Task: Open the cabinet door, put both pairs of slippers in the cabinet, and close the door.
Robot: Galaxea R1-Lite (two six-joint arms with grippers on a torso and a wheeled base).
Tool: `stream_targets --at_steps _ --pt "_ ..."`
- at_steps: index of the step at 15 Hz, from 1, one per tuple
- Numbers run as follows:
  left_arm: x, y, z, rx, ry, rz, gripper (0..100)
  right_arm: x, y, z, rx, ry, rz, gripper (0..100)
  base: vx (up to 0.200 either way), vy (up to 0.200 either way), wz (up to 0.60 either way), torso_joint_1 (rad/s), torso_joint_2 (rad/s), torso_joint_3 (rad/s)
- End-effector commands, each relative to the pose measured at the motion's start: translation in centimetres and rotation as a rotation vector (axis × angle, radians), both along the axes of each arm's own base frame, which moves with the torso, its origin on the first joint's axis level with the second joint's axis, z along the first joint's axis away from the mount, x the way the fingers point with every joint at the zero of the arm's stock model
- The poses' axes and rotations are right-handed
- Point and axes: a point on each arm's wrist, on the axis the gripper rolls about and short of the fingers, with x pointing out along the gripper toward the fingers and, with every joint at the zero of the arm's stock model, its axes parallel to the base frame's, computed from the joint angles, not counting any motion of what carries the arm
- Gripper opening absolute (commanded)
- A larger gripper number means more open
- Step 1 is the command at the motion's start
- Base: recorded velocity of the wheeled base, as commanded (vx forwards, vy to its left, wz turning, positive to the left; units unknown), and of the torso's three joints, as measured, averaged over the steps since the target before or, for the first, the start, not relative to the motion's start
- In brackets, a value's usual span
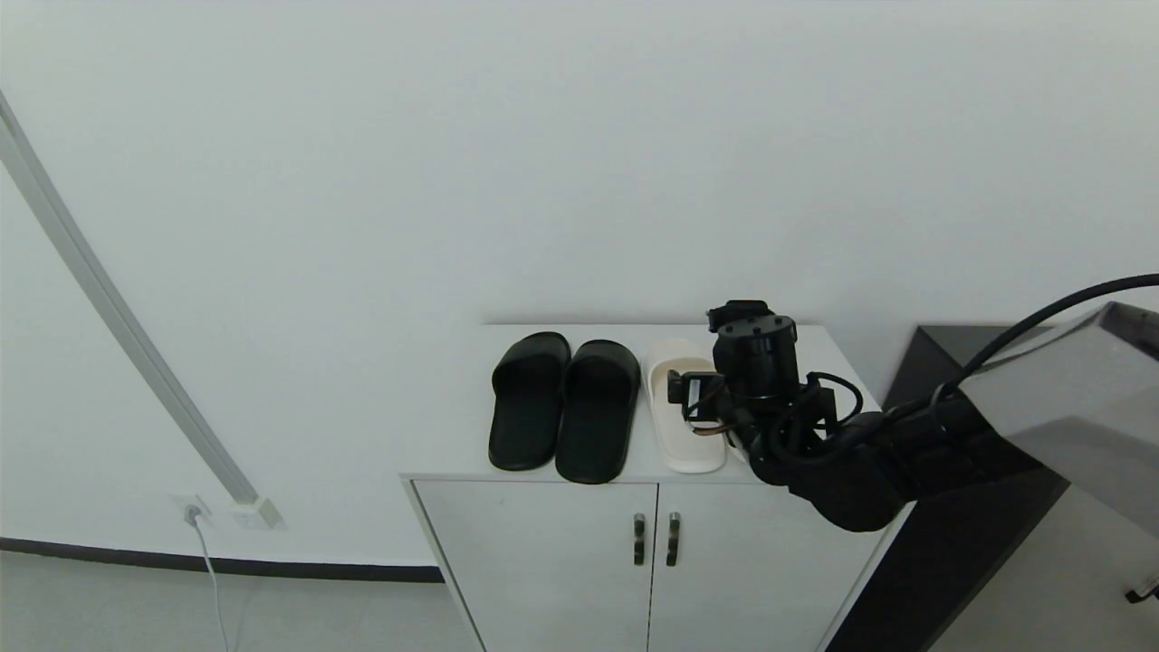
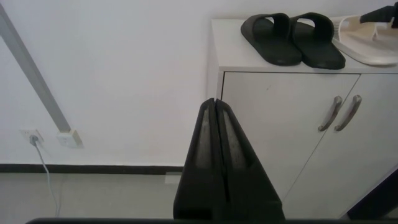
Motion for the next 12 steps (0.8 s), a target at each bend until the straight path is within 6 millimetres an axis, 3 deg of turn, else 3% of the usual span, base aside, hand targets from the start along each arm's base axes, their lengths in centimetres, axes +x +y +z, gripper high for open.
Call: stream_targets --at_steps 1,9,10,12 --pt "0.0 0.0 0.0 0.000 0.002 0.002 0 2.3 0.1 -2.1 -0.016 0.016 -0.029 100 0.000 0.000 0.00 0.000 0.00 0.000" --pt "0.0 0.0 0.0 0.000 0.002 0.002 0 5.0 -0.2 -2.6 -0.028 -0.011 -0.062 100 0.000 0.000 0.00 0.000 0.00 0.000" --pt "0.0 0.0 0.0 -0.002 0.002 0.002 0 5.1 -0.3 -2.8 -0.031 -0.008 -0.064 0 0.000 0.000 0.00 0.000 0.00 0.000" --pt "0.0 0.0 0.0 0.000 0.002 0.002 0 5.4 -0.4 -3.0 -0.030 -0.008 -0.069 0 0.000 0.000 0.00 0.000 0.00 0.000"
